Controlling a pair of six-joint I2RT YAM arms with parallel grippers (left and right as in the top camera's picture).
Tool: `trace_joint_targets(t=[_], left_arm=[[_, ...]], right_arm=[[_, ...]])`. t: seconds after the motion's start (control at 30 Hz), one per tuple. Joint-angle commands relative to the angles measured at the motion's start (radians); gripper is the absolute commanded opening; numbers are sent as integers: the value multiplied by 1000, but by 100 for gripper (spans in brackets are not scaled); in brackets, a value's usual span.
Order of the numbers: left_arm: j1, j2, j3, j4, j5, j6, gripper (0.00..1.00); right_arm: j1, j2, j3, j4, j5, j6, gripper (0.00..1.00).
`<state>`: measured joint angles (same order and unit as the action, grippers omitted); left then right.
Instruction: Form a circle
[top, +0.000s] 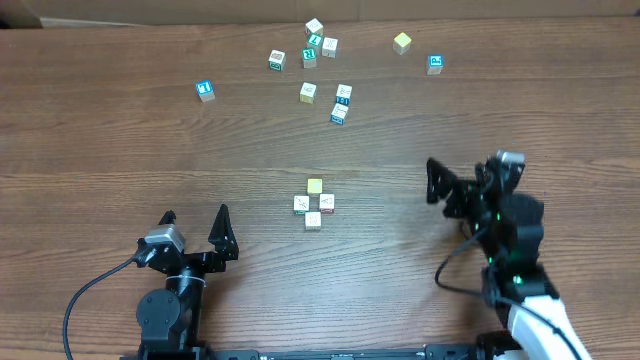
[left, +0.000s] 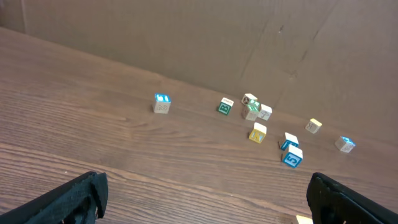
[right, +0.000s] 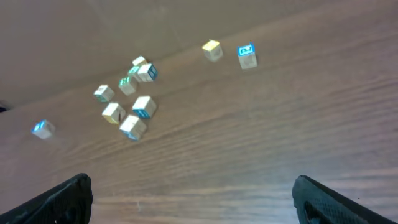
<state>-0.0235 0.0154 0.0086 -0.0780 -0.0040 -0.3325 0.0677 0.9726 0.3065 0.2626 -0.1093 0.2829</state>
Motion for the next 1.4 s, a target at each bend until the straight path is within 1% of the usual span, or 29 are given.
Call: trace_joint_targets(t=[0.0,0.03,0.13,0.37,0.47,0.93,1.13,1.37], left_arm=[[8,-11,-3,0,12,15,100],[8,-11,-3,0,12,15,100],[8,-11,-3,0,12,15,100],[8,-11,-3,0,12,15,100],[8,-11,-3,0,12,15,100],[8,-11,-3,0,12,15,100],[8,-11,-3,0,12,15,100],[8,-11,-3,0,12,15,99]], right_arm=[[-20,-80,-128,68,-24,-23,100],[-32,-108,-174,77,-24,-23,100],[-51,-151,-227,77,-24,-23,100],[-66,-280,-300,60,-23,-23,100],[-65,-352,-298,-25,-23,-26,100],[-65,-699,-298,-317,-23,-26,100],[-65,-836,-298,-336,-24,-26,100],[-65,-954,-298,-336,-28,-22,100]])
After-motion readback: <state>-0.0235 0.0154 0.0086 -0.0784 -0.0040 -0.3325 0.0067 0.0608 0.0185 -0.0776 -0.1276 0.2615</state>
